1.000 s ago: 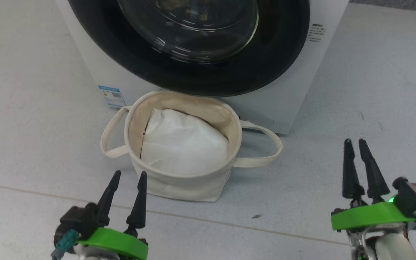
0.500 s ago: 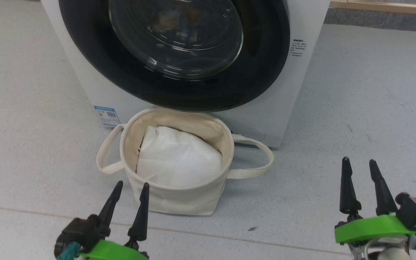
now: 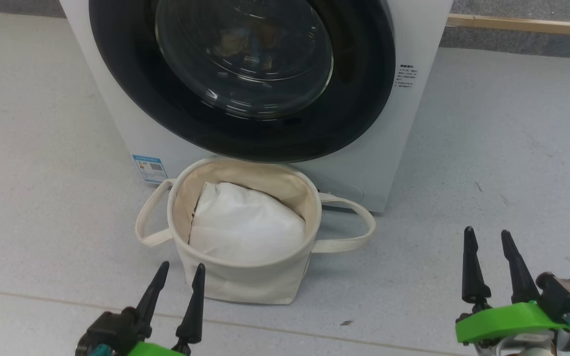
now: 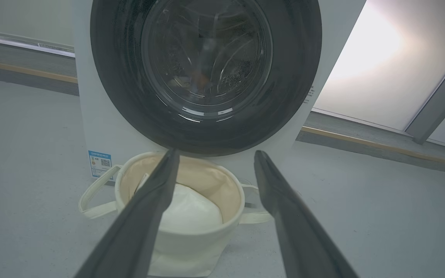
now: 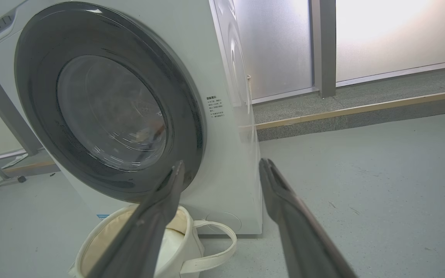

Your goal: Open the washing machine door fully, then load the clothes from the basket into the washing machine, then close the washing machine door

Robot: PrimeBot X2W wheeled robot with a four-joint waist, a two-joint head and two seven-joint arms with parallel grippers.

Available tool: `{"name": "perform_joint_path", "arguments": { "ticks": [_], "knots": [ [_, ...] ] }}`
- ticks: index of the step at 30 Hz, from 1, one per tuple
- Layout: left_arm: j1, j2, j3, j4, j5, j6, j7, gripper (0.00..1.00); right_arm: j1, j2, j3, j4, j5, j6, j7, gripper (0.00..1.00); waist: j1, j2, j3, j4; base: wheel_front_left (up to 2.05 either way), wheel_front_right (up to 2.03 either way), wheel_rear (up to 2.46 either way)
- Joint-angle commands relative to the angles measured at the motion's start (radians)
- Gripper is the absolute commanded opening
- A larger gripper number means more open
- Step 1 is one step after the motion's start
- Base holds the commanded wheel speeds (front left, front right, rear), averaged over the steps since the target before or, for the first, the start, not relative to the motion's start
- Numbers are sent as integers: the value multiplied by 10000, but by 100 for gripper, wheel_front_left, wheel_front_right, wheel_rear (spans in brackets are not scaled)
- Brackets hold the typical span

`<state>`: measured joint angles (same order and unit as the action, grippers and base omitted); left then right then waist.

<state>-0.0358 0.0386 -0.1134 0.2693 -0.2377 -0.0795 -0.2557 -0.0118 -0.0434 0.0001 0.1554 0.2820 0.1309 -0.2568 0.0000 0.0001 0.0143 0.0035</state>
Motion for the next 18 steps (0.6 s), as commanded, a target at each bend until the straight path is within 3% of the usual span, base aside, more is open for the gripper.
{"name": "perform_joint_path", "arguments": {
  "ticks": [1,18],
  "knots": [
    [-223,116,339,-313,102,25,-61,100,-193,-68,231,-251,-76,-2,-49,100,0,-1,-30,-5,0,0,0],
    [-143,116,230,-369,245,7,-61,100,-251,-68,196,-194,-195,-2,-49,100,0,-1,-72,-33,0,0,0]
  ]
}}
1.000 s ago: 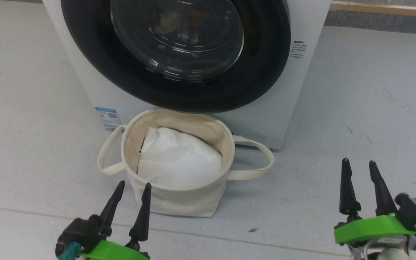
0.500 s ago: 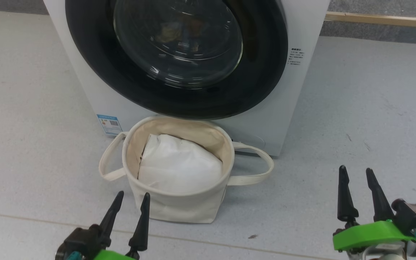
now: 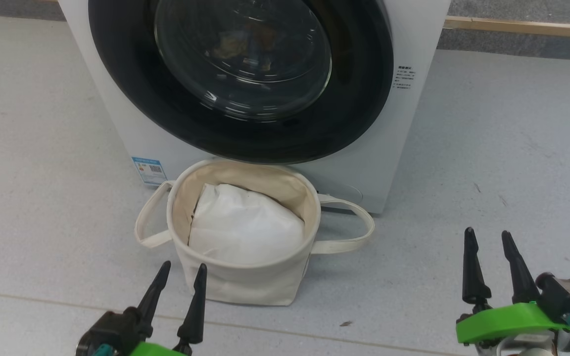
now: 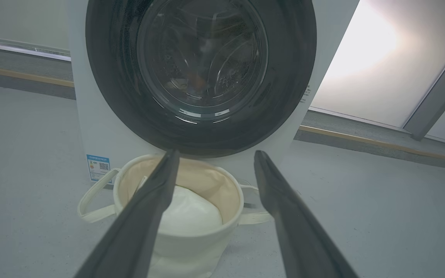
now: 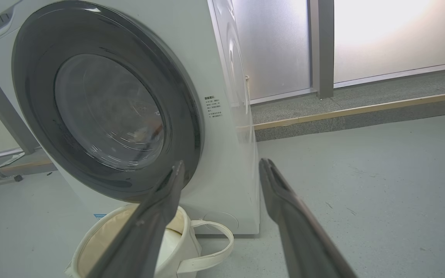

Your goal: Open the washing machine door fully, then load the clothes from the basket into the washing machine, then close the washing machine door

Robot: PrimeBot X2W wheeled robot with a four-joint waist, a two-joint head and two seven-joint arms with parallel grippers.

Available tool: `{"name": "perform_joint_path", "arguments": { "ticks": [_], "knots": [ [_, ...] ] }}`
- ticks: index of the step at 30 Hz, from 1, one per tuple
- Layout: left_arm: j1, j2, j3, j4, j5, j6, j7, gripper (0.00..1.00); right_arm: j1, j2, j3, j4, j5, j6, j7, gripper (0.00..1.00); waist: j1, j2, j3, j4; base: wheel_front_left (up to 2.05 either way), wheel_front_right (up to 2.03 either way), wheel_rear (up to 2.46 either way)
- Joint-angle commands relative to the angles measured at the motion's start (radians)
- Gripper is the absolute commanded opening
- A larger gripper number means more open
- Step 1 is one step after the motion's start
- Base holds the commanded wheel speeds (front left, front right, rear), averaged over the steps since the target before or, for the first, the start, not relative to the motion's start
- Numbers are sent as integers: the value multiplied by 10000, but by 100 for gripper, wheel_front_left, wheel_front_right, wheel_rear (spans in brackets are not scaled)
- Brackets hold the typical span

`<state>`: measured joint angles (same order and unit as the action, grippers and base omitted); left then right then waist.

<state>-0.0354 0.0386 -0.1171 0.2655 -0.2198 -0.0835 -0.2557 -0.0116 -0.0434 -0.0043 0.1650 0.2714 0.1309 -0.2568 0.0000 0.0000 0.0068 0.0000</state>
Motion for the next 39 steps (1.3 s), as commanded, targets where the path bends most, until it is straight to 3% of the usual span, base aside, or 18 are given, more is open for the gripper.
{"name": "perform_joint_path", "arguments": {
  "ticks": [1,39],
  "knots": [
    [-150,116,267,-328,74,80,-61,100,-256,-68,237,-291,-97,-2,-49,100,0,0,5,1,0,0,0],
    [-103,116,181,-375,4,231,-61,100,-233,-68,425,-276,-140,-2,-49,100,0,0,17,67,0,0,0]
  ]
}}
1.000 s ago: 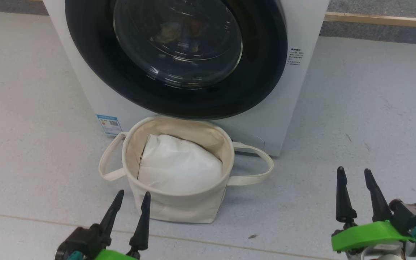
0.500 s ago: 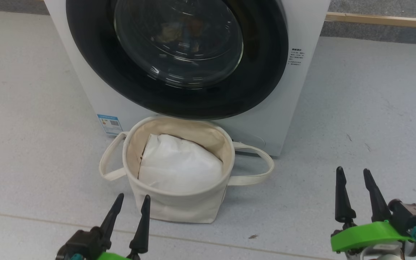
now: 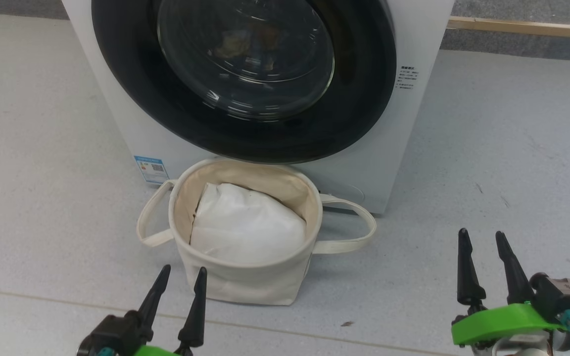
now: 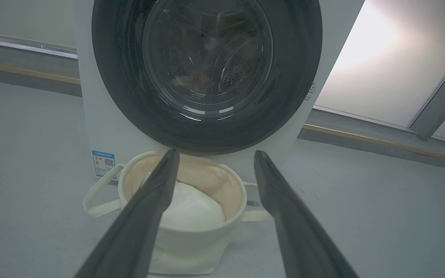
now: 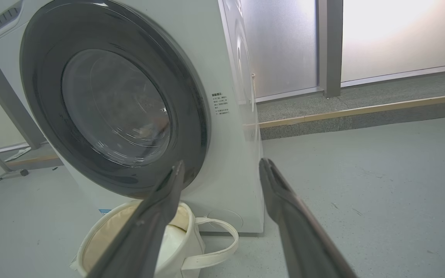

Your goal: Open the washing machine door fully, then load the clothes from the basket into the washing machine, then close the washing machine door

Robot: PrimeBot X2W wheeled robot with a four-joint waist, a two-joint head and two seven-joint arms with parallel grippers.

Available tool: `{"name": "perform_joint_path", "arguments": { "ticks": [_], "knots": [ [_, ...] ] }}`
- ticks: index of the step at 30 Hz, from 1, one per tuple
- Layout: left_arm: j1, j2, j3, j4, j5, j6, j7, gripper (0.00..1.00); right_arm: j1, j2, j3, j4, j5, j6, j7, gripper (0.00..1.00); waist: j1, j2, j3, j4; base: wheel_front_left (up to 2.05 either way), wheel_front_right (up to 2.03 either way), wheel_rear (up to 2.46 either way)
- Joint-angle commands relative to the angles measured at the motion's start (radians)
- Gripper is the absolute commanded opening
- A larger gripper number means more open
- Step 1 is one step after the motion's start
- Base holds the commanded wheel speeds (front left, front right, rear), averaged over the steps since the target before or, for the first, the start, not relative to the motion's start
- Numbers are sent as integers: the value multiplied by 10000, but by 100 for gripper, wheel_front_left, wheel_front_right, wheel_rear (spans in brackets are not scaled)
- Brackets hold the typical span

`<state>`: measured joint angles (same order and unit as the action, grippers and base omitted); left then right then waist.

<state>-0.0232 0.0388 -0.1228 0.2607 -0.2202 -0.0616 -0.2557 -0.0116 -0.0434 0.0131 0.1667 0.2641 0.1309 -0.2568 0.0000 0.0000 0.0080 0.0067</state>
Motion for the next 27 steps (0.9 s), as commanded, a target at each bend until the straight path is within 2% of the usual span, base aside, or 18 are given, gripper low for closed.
{"name": "perform_joint_path", "arguments": {
  "ticks": [1,8,9,15,19,23,27],
  "knots": [
    [-228,114,238,-329,6,14,-61,100,-233,-68,255,-293,-70,-2,-49,100,0,0,9,1,0,0,0],
    [-242,114,219,-316,-123,16,-61,100,-235,-68,296,-296,-132,-2,-49,100,0,0,34,8,0,0,0],
    [1,-4,-11,19,-66,-1,0,0,1,2,43,13,-72,0,2,0,0,0,35,8,0,0,0],
    [95,-33,58,532,-378,-16,97,0,85,13,59,544,251,0,63,0,3,0,32,7,0,0,0],
    [77,-28,133,497,-824,-38,216,0,61,-17,42,541,717,0,163,0,23,0,8,5,0,0,0],
    [50,-23,204,477,-1267,-60,330,0,23,-43,29,560,1176,0,260,0,3,0,21,2,0,0,0],
    [22,-20,260,461,-1599,-77,416,0,-11,-60,17,571,1518,0,333,0,1,0,25,0,0,0,0]
  ]
}}
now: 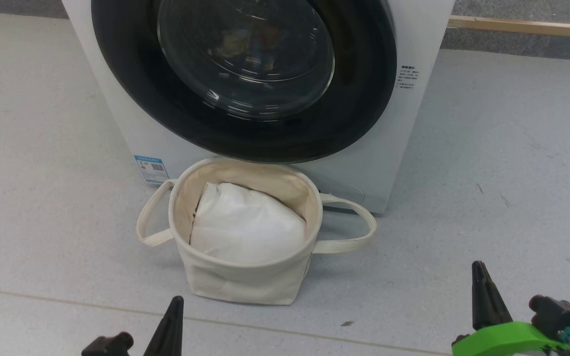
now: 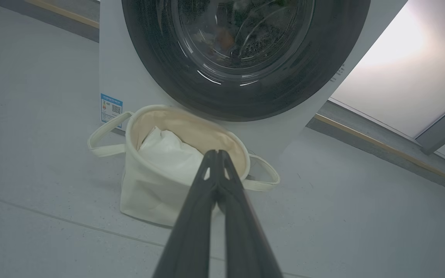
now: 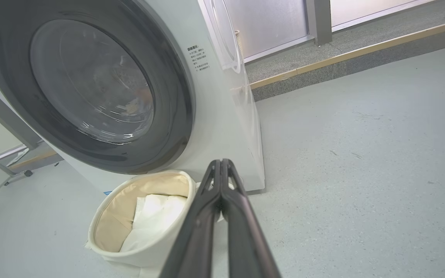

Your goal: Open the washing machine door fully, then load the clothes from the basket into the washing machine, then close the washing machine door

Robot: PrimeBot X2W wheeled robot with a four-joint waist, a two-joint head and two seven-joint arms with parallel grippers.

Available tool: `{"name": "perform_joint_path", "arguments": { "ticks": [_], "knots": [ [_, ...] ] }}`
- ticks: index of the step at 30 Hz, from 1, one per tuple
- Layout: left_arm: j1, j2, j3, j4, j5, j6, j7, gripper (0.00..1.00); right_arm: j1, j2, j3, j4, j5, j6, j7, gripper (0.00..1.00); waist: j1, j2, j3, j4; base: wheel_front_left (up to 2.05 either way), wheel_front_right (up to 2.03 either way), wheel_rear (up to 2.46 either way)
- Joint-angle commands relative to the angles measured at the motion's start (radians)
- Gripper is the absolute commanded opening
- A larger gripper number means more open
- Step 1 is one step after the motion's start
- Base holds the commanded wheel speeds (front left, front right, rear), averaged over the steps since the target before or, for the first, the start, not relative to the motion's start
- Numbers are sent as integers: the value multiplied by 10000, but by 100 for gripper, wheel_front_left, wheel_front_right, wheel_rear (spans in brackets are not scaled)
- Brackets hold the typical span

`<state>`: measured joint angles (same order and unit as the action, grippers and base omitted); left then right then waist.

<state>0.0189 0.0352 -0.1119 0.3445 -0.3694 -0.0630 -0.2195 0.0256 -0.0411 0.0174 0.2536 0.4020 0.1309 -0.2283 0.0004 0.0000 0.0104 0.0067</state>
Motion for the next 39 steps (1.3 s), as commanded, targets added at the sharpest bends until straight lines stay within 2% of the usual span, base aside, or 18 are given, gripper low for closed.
{"name": "perform_joint_path", "arguments": {
  "ticks": [1,39],
  "knots": [
    [-408,18,169,-383,-218,-69,83,0,-394,-88,-30,-295,252,0,72,0,-2,0,1,0,0,0,0],
    [-705,64,887,-592,-4413,-278,1199,0,-707,-224,-284,-231,4480,-1,1073,0,-3,0,-24,-23,0,0,0]
  ]
}}
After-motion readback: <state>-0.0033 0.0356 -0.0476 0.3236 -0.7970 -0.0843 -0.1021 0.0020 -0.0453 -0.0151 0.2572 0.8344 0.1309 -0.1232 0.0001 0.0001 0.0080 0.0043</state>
